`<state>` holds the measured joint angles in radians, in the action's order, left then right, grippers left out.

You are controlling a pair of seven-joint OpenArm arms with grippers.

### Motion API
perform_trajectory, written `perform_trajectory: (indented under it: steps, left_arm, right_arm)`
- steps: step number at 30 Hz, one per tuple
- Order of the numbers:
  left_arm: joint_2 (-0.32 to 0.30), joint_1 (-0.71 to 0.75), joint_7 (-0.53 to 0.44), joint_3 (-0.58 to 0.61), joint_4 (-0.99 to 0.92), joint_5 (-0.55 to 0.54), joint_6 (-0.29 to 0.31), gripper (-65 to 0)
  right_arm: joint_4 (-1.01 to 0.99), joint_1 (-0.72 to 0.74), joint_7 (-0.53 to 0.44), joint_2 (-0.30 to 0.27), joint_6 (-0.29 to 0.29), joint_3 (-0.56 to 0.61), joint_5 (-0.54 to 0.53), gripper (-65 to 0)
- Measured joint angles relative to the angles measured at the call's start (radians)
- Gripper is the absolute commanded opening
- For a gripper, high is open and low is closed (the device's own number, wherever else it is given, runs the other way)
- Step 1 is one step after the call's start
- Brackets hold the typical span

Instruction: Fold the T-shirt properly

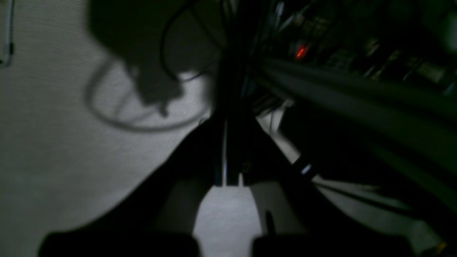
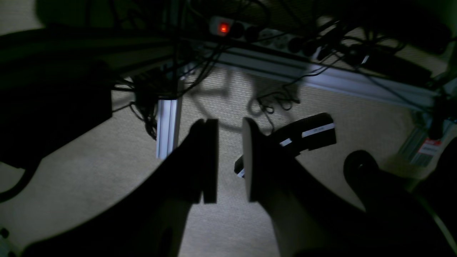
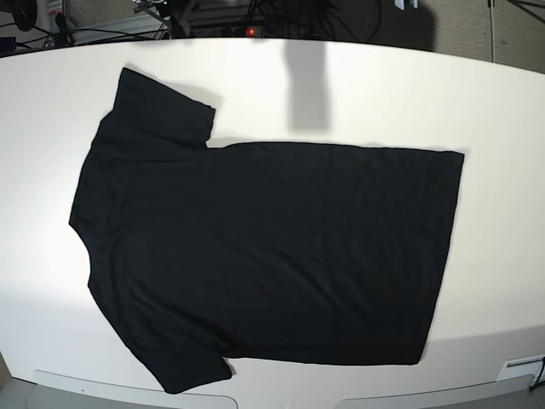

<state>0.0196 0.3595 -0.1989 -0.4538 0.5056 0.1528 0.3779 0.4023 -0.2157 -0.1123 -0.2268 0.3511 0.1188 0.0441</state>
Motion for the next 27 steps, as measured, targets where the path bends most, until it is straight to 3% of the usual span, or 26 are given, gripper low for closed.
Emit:
perform_trajectory:
  steps: [3, 7, 18, 22, 27]
  left_arm:
    - [0.000, 0.036, 0.000, 0.000, 0.050, -0.019, 0.038, -63.6]
    - [0.000, 0.089, 0.000, 0.000, 0.111, -0.019, 0.041, -63.6]
    - [0.000, 0.296, 0.008, 0.000, 0.373, -0.017, 0.043, -63.4]
    - [0.000, 0.361, 0.008, 0.002, 0.491, -0.028, 0.132, -63.3]
    - [0.003, 0.457, 0.041, 0.002, 0.643, -0.117, 0.225, -63.3]
  right_arm:
    - [0.057, -0.048, -0.001, -0.012, 0.000, 0.000, -0.033, -52.4]
    - [0.141, -0.120, -0.001, -0.030, 0.001, 0.000, -0.102, -52.4]
    - [0.450, -0.344, 0.000, -0.069, 0.003, 0.000, -0.100, -52.4]
    - [0.571, -0.431, 0.011, -0.085, 0.001, 0.000, -0.127, -52.4]
    - [0.739, -0.555, 0.041, -0.126, 0.012, 0.001, -0.179, -52.4]
